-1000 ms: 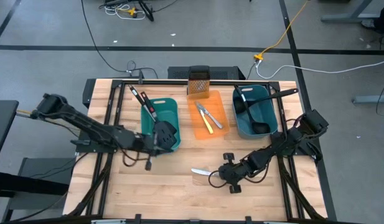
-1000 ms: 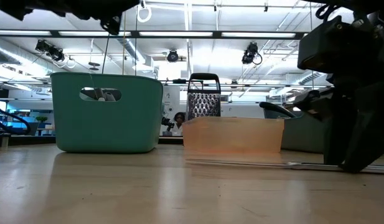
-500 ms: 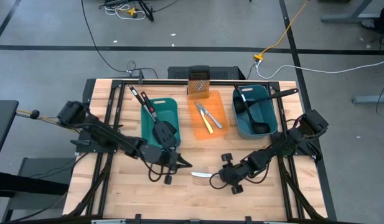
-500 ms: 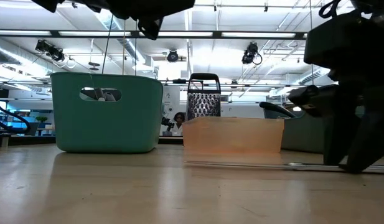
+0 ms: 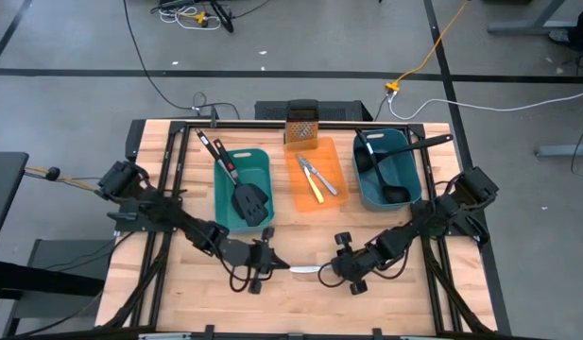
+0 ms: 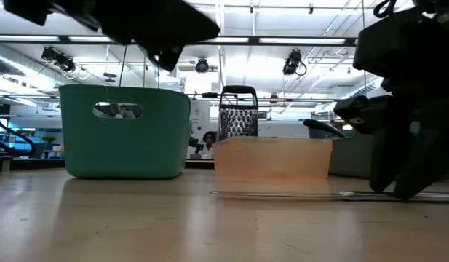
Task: Pick & Place Kitchen Items
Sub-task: Put the silver knife into the orange bin
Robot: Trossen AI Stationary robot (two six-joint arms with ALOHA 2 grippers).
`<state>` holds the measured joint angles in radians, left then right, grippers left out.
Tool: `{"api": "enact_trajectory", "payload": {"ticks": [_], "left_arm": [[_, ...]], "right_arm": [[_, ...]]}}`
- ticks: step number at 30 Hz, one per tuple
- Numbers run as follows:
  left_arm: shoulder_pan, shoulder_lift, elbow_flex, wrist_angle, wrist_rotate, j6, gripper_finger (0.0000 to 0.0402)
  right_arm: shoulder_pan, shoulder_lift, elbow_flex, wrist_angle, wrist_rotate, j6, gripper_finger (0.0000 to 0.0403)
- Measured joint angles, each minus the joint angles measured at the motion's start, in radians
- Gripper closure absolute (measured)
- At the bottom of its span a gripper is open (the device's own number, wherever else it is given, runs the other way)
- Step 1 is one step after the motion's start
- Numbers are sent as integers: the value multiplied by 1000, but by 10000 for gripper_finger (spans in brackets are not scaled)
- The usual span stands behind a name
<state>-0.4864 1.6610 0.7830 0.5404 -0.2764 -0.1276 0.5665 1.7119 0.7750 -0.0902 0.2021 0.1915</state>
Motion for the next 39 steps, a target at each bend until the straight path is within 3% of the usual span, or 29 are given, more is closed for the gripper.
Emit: {"api": "enact_trajectory", "payload": {"ticks": [6,11,21,30,33,39], "left_arm": [[-1,27,0,-27,-78,10,397],[8,27,0,-117,-64,-14,398],[8,27,0,-120,-38,-7,398],[9,26,0,-60,-52,31,394],[0,26,0,-61,-108,64,398],[-90,-43,52,-109,-264,198,397]], "right_arm": [[-12,0,0,26,16,17,294],[-26,3,0,75,17,28,294],[-36,-7,19,86,52,28,289],[-6,-128,66,-172,49,122,250],[18,-157,66,-262,58,177,236],[72,-166,66,-277,102,229,226]]}}
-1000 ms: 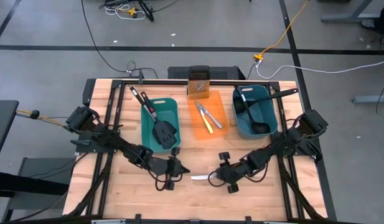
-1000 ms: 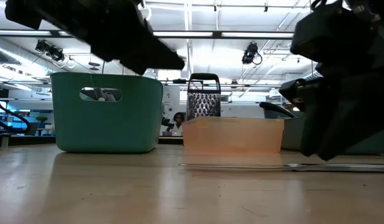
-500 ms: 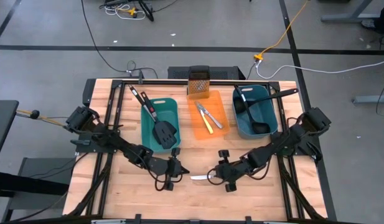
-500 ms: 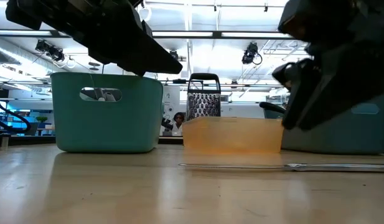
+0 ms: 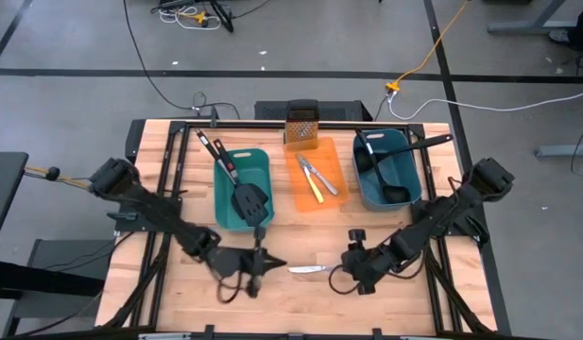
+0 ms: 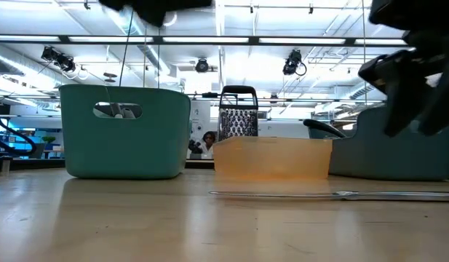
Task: Pick & Place Kitchen Items
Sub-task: Put the silver knife into the orange bin
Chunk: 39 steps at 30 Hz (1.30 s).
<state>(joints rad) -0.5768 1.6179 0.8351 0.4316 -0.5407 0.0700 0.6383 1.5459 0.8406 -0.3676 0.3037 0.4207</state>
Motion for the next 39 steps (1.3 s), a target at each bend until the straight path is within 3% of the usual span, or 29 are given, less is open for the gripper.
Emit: {"api": "enact_trajectory", "payload": {"ticks": [4,9,13,21,29,36,39], "left_arm": [[-81,-90,51,-149,-87,-16,398],[-112,-135,86,-276,-46,-200,399],[-115,-54,87,-232,19,-317,399],[-88,151,99,-160,-32,-538,400],[-13,350,258,-181,-15,-443,401],[12,364,275,-243,-44,-423,400],[18,364,274,-259,-22,-424,400]], "right_arm": [[34,0,0,5,1,37,225],[85,0,0,-26,1,126,225],[123,0,0,-90,52,194,225],[162,0,0,-154,58,262,225],[182,1,-47,-120,44,325,225],[176,2,-138,54,41,320,225],[163,2,-143,78,89,290,225]]}}
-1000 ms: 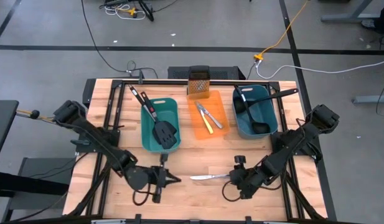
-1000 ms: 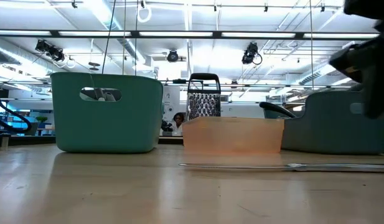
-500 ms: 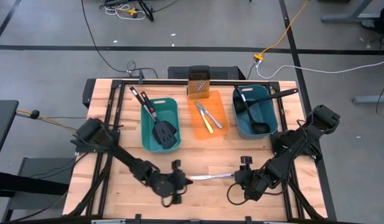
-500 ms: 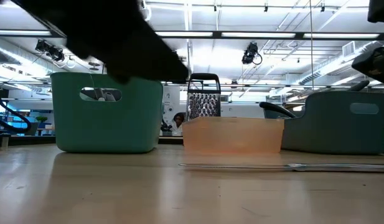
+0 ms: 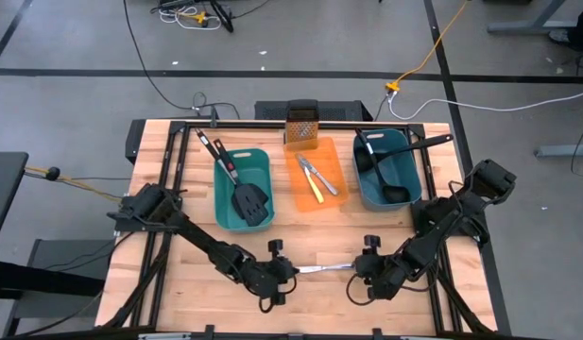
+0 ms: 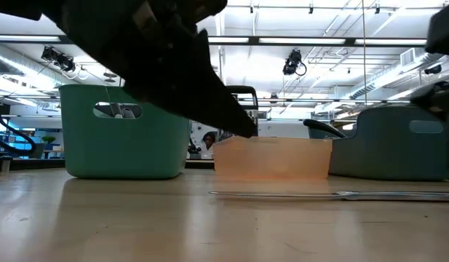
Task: Pick & Place Kitchen Items
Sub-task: Put the silver knife into the orange bin
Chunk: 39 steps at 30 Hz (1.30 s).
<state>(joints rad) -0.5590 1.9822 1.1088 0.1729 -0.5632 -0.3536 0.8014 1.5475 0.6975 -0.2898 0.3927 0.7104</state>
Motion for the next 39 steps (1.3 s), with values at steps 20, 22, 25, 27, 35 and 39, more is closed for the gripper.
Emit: {"api": "enact_trajectory", "payload": {"ticks": [20,22,25,27,35,39], "left_arm": [[15,0,0,2,47,20,398],[21,0,0,2,54,6,397],[30,0,0,2,64,-7,399],[35,0,0,2,82,-12,399],[30,-1,0,-43,81,1,399],[27,-1,0,-88,77,-6,399]], "right_arm": [[-194,70,3,28,-232,-171,225],[-213,69,3,25,-273,-180,225],[-242,69,3,18,-337,-212,225],[-261,69,3,14,-372,-231,225],[-274,75,3,12,-396,-266,225],[-258,77,2,15,-355,-254,225]]}}
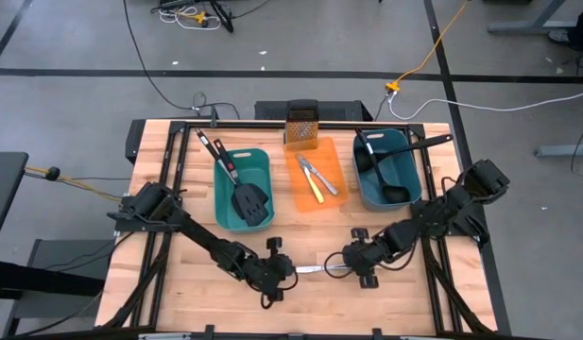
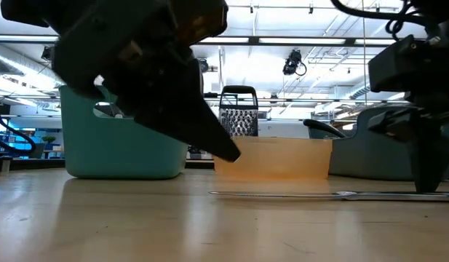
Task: Pick & Place Kitchen Items
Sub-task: Put the silver knife into the orange bin
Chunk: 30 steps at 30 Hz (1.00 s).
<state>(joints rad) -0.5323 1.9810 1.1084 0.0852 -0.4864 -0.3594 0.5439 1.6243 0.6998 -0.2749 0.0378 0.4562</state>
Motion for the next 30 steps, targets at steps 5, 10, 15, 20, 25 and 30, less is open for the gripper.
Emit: {"api": "enact_trajectory", "payload": {"ticks": [5,10,15,20,25,30], "left_arm": [[0,0,0,-18,-3,-2,400],[1,32,1,-16,-8,-30,400],[2,67,4,9,-13,-47,400],[2,66,2,-3,-16,-38,400],[2,66,2,1,-8,-22,400],[2,66,2,-10,-3,-31,399]], "right_arm": [[11,2,-1,2,29,16,225],[11,2,-1,2,31,27,225],[11,2,-2,3,32,29,225],[13,2,-2,4,35,32,225],[14,2,-2,4,33,33,225],[17,2,-2,4,32,24,225]]}}
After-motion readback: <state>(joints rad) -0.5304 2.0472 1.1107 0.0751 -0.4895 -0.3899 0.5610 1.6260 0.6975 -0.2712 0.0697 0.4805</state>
